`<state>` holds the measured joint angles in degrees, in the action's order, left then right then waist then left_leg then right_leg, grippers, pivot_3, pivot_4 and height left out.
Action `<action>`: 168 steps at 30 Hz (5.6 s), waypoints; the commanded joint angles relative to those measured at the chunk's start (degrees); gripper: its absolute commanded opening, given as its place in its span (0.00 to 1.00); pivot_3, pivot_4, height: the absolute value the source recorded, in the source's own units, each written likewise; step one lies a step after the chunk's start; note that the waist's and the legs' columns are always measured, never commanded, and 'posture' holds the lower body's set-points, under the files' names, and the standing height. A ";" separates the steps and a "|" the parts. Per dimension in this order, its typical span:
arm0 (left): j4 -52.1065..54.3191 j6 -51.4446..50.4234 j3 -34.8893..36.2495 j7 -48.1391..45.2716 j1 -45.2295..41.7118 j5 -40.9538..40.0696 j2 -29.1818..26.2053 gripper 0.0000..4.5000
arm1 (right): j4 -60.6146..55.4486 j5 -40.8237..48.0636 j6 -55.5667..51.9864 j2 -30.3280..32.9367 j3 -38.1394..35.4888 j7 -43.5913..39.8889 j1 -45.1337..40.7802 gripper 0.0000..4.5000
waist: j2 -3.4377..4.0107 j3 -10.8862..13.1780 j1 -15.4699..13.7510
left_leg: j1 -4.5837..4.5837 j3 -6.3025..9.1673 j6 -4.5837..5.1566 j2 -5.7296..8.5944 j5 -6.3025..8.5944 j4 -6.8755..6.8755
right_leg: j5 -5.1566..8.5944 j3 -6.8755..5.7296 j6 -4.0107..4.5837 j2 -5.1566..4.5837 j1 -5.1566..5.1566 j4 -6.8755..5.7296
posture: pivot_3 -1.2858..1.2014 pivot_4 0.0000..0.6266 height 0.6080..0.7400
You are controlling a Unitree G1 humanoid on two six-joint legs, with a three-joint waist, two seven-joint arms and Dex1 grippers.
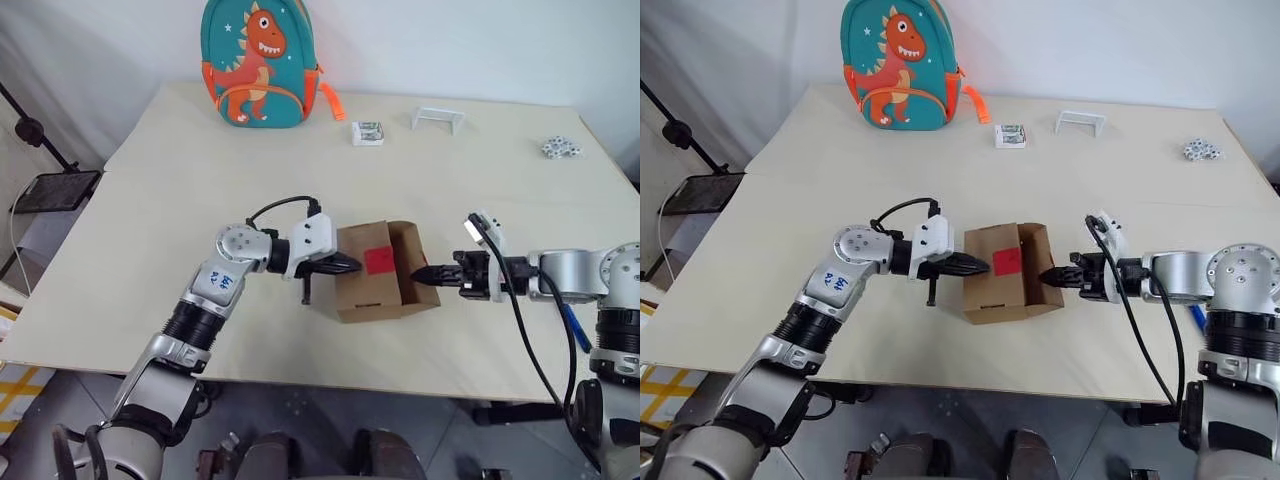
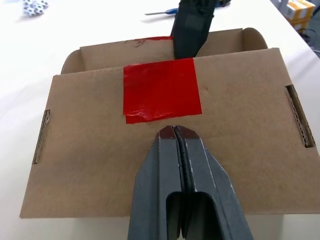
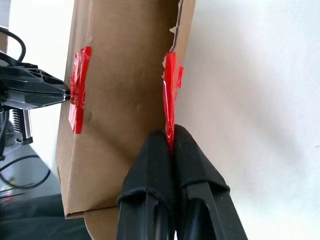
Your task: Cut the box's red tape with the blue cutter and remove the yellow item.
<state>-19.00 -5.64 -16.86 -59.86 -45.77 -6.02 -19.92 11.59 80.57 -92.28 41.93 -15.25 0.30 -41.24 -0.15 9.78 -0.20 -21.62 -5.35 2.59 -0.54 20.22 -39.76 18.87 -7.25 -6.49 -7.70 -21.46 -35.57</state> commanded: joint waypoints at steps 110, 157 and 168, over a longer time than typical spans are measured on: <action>-16.92 -1.50 0.23 6.11 -10.33 4.49 18.26 0.00 | -30.44 29.59 29.69 33.26 19.93 41.69 0.50 0.01 | -0.03 -0.01 -2.98 | -1.52 1.53 0.62 0.87 -0.13 -0.41 | -0.33 -2.04 -0.61 -0.41 -0.01 0.80 | 0.52 0.24 1.00; -21.87 -2.49 -4.11 7.61 -15.43 9.59 20.41 0.00 | -24.16 17.71 25.17 32.34 8.05 26.90 8.08 0.01 | -0.02 -0.01 -2.93 | -1.52 1.47 0.65 0.89 -0.15 -0.42 | -0.33 -2.06 -0.62 -0.41 -0.05 0.72 | 0.52 0.24 1.00; -18.05 -5.76 -6.00 6.92 -10.73 10.63 16.07 0.00 | -21.12 11.31 22.21 33.29 -1.86 12.91 18.68 0.01 | 0.00 -0.07 -2.95 | -1.29 1.48 0.65 0.90 -0.15 -0.50 | -0.34 -2.01 -0.62 -0.42 0.18 0.62 | 0.52 0.24 1.00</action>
<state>-33.93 -7.68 -19.26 -52.65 -59.70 0.58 -2.65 -9.05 94.55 -69.86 74.13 -14.28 15.92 -23.30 -0.15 9.71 -3.15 -22.86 -3.88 3.24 0.37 20.07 -40.27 18.53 -9.24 -7.11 -8.12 -21.24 -34.96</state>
